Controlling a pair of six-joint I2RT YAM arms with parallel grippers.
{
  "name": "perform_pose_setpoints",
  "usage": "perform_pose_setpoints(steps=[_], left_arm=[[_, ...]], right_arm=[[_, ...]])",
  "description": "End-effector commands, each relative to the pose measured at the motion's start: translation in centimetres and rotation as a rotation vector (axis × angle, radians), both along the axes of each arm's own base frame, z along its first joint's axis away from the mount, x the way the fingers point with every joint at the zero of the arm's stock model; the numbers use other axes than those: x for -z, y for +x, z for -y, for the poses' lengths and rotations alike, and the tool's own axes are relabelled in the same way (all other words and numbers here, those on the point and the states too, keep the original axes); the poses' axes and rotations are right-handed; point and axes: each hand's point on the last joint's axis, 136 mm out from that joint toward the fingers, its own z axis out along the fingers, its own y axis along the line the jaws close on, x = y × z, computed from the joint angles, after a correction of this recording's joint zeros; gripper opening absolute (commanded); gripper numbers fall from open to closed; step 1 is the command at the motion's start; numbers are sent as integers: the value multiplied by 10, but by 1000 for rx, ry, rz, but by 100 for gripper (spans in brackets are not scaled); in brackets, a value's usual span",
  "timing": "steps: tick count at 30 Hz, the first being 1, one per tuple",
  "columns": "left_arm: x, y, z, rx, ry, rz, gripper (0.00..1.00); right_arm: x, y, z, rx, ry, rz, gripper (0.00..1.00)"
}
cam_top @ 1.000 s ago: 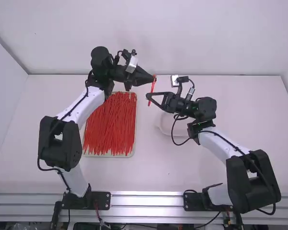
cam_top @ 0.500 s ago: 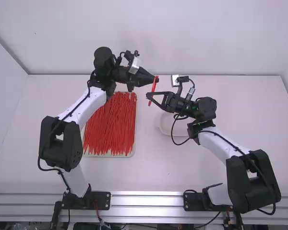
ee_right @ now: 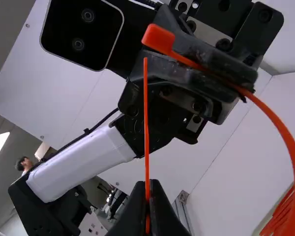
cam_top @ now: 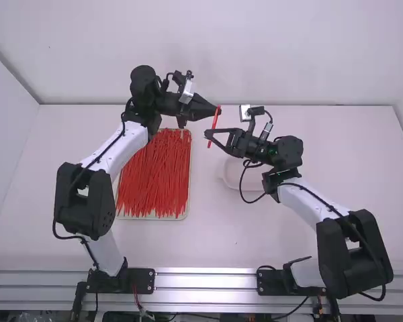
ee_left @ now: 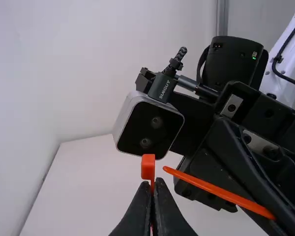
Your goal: Fasten the cable tie
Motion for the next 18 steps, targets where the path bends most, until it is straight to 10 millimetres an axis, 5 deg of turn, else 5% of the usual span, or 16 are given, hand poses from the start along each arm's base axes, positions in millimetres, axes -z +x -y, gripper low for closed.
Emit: perform_pose_setpoints(steps=[1,18], left_arm=[[4,2,-2,-1,0,8,2],[4,-1,-8,20,3,17,2]], right_arm=[[2,-1,-1,-4,-1,-2,0],[2,0,0,-2,-1,-3,0]])
